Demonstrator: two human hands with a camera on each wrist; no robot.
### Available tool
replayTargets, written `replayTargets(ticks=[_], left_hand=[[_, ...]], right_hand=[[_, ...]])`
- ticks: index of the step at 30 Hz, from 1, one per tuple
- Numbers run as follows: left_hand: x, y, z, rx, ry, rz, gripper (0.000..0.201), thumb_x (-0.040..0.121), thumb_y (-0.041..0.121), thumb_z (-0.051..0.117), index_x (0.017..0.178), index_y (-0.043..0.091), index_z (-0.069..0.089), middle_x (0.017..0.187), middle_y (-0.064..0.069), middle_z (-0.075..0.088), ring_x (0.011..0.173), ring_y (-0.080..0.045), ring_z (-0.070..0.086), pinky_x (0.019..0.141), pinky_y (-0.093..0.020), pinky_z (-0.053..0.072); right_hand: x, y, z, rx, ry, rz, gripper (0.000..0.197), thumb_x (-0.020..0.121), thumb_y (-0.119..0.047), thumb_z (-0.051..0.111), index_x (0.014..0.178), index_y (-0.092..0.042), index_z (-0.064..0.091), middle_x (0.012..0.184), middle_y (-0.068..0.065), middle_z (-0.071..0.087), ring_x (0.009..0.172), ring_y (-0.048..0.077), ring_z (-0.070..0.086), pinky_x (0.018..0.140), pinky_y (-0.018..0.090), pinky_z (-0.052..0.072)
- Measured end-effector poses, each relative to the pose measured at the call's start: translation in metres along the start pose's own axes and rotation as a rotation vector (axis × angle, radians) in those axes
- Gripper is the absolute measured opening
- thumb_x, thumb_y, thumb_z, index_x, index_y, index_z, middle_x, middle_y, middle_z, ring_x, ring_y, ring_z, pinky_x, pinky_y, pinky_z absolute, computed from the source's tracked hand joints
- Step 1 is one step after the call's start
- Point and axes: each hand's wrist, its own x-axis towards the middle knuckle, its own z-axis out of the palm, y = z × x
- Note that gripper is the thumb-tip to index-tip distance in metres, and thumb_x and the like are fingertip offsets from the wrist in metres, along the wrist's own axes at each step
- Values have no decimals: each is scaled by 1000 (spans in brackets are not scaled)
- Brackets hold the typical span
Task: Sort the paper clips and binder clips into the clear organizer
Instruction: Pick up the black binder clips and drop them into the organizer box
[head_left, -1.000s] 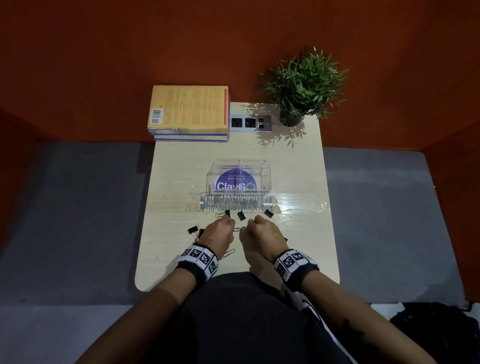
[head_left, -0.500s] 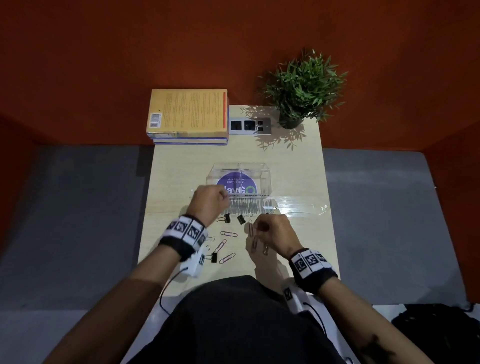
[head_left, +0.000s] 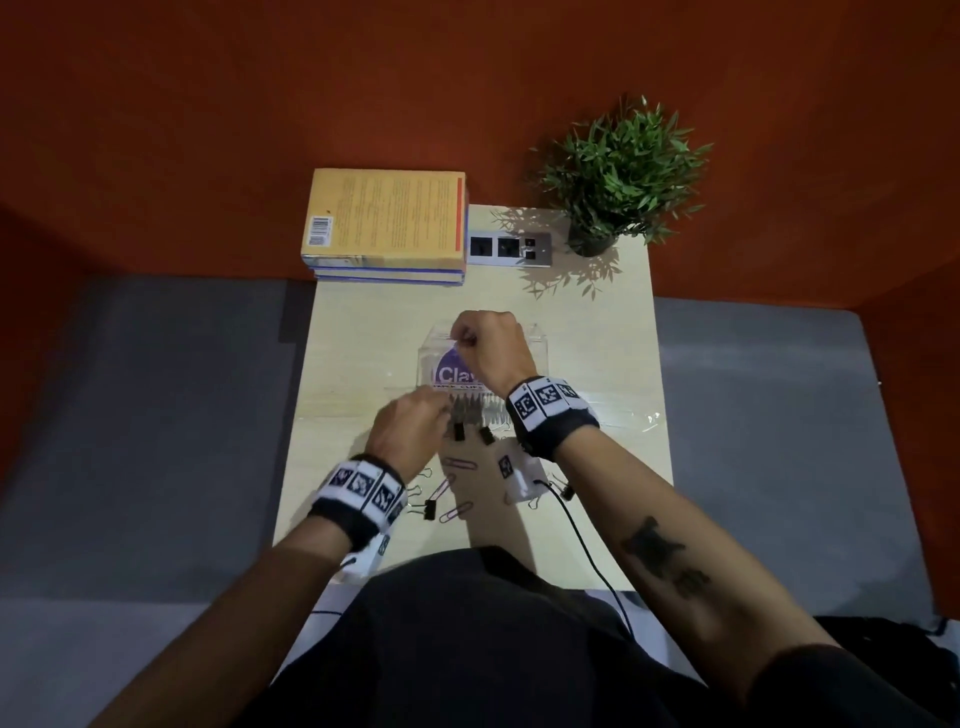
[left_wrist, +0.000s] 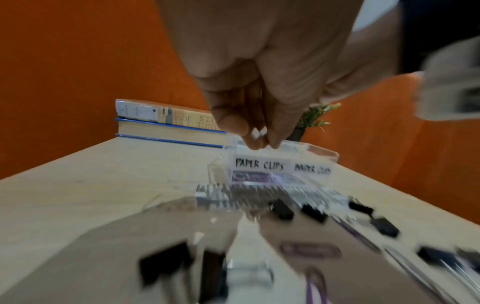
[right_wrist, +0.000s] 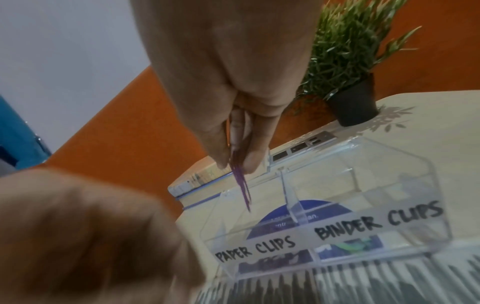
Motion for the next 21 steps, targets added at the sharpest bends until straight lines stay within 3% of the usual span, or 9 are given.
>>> replayTargets(ticks=[2,4,8,11,14,18,21], left_hand=[[-25,-4,12,3,-85,65,9,90,9,59,87,8,67,93,-9,68,69,-20,61,56,-19,43],[-44,-9,25,50,-165,120,6,86,13,64,88,8,67,95,-9,66,78,-25,61,58,-27,44],[-65,-20,48,227,-292,158,39,68,32,83,94,10,63,90,-7,60,81,-27,55,63,-39,48],[-66,-22,57,373,-302,189,50,64,44,81,95,9,64,88,-8,62,81,-28,55,68,-40,47],[-59,-22,63,399,-273,225,41,70,34,80,98,10,64,90,-8,65,83,-28,56,71,-40,47],[-46,-17,67,332,-236,279,23,71,12,80,89,12,66,81,-7,66,77,-28,57,66,-38,47],[-37,-13,67,293,-215,261,28,72,8,79,94,8,63,86,-11,64,80,-31,58,66,-40,49]], right_hand=[[-2,-2,3,-61,-30,-36,15,77,2,65,84,-9,72,83,12,74,77,31,66,67,37,56],[-12,1,2,-97,-43,-85,12,77,1,64,82,-8,70,80,13,71,73,33,64,62,36,54],[-55,25,-1,-206,-163,-157,13,77,-1,63,82,-12,68,81,10,69,71,30,64,60,35,54],[-97,53,-2,-262,-339,-235,17,80,1,66,93,-8,69,86,13,66,76,30,63,60,30,46],[-126,74,5,-365,-437,-257,25,79,-3,68,103,-5,62,91,15,59,84,33,57,57,38,46],[-131,81,17,-385,-404,-263,38,73,-2,73,108,-4,57,94,15,55,80,33,53,54,39,45],[-124,79,23,-418,-373,-261,38,68,1,75,102,-4,60,88,13,56,77,32,52,58,40,45]])
